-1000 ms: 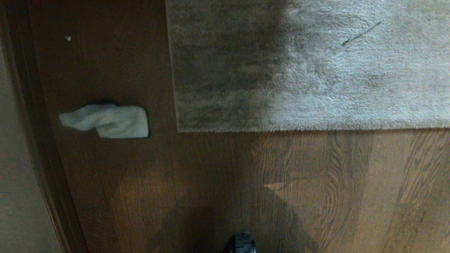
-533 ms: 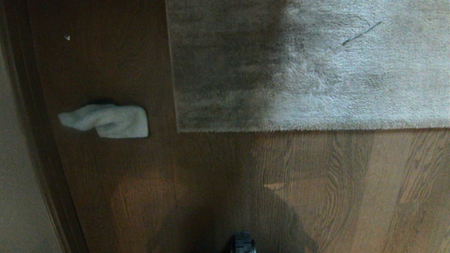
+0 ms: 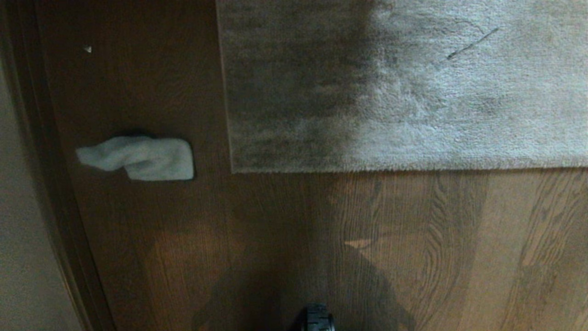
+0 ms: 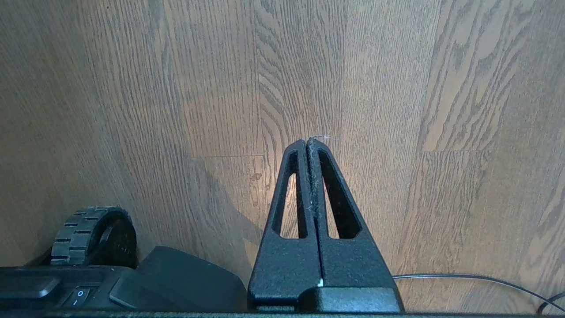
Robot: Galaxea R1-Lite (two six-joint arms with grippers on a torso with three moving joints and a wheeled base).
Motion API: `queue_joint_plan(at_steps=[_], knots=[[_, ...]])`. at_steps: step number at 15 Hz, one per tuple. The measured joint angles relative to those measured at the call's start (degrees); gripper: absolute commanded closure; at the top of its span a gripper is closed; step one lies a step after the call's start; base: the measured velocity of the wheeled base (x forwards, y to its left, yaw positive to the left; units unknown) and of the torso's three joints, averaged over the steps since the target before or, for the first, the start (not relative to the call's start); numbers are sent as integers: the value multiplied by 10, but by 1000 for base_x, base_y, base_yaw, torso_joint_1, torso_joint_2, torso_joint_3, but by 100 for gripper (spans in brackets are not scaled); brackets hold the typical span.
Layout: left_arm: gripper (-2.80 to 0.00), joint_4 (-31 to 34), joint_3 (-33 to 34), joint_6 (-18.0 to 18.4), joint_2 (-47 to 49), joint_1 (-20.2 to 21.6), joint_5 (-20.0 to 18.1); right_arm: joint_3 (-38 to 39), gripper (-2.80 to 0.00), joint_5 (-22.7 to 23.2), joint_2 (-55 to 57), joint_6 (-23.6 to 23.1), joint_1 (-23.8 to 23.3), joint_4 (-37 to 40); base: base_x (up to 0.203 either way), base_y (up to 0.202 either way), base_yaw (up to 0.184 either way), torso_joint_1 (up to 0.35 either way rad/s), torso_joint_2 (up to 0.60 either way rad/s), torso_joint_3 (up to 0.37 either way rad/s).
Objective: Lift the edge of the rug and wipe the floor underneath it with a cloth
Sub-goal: Pick up the rag
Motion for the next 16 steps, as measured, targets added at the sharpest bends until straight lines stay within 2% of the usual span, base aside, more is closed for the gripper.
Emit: queue_joint_plan(at_steps=[16], knots=[[0, 2, -1, -1, 0, 0, -3, 0, 0, 0, 0, 0, 0, 0, 0, 0, 0, 0, 0, 0]])
